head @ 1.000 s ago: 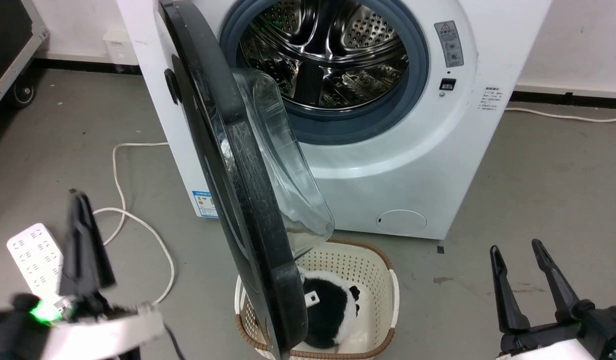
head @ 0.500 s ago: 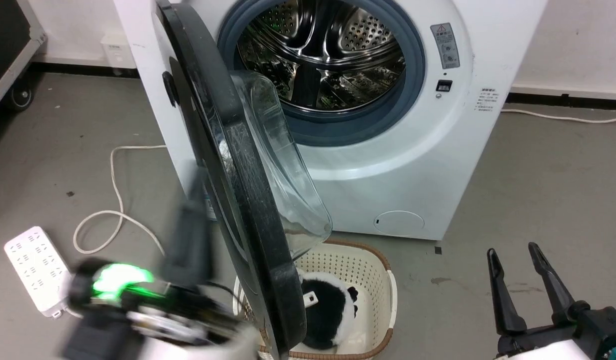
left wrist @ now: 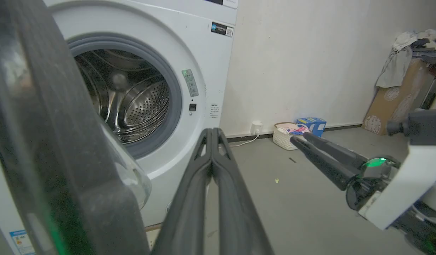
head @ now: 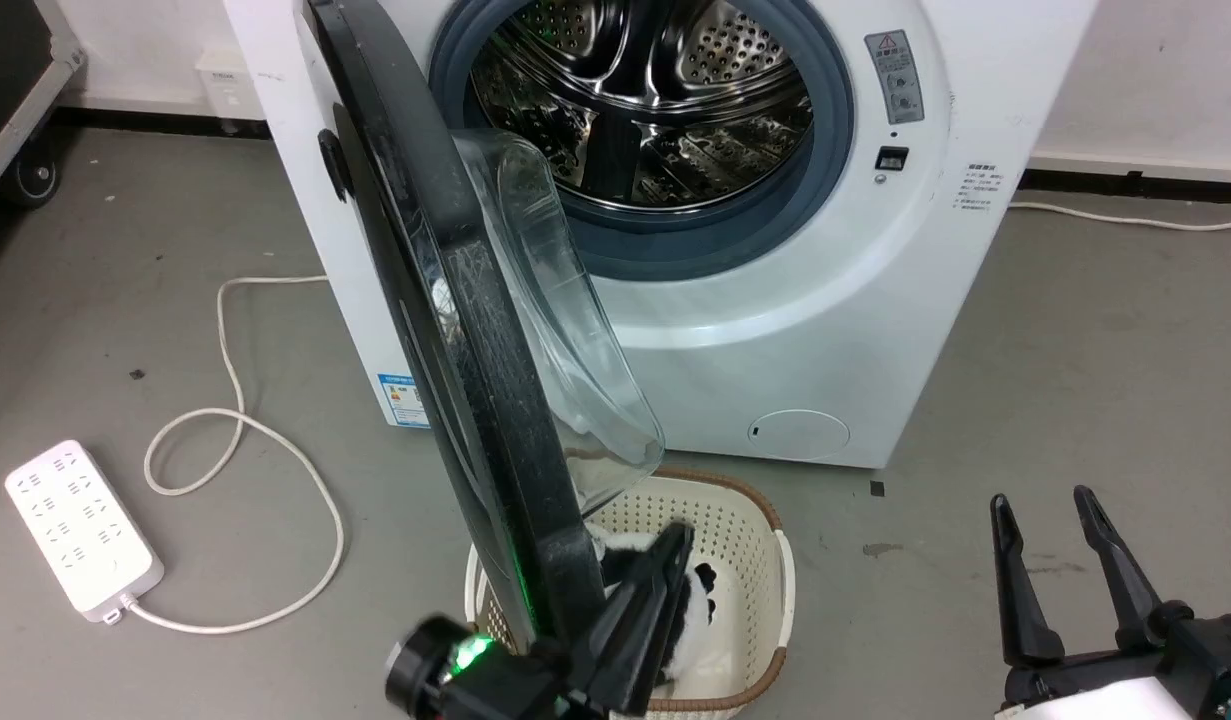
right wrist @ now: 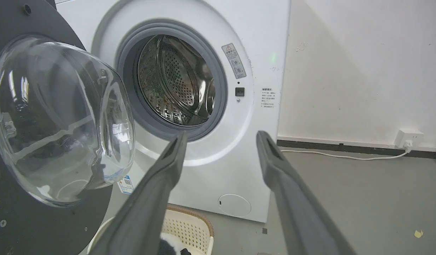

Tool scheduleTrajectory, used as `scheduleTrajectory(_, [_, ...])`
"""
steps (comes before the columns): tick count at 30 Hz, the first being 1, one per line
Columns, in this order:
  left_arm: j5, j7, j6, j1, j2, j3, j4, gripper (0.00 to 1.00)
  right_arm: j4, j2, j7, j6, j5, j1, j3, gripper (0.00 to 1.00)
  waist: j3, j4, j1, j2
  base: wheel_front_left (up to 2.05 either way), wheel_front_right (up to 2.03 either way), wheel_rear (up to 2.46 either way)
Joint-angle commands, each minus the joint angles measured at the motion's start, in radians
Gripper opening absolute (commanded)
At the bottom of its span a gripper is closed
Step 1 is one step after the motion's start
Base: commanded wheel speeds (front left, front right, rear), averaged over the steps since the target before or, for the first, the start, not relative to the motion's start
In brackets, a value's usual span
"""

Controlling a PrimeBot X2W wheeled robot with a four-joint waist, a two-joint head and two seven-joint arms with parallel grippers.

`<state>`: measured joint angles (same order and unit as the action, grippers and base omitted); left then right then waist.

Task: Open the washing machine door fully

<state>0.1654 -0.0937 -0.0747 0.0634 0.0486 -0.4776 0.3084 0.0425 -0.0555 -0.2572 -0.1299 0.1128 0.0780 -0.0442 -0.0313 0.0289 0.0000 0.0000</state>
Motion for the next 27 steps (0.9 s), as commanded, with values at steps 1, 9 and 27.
scheduleTrajectory(1, [0.004,0.022,0.015,0.017,0.003,-0.002,-0.035,0.00,-0.002,0.005,-0.005,-0.001,0.005,0.001,0.000,1.00,-0.005,0.002,0.0000,0.0000,0.00,0.00,0.00])
scheduleTrajectory(9, [0.018,0.079,0.075,0.021,0.003,0.015,-0.159,0.00,-0.011,0.005,-0.005,-0.001,0.010,-0.006,0.006,1.00,-0.014,0.029,0.0000,0.0000,0.00,0.00,0.00])
scheduleTrajectory(27, [0.036,0.111,0.138,0.070,0.043,0.055,-0.137,0.00,-0.020,0.005,-0.005,-0.001,0.001,0.017,0.013,1.00,-0.020,0.336,0.0000,0.0000,0.00,0.00,0.00])
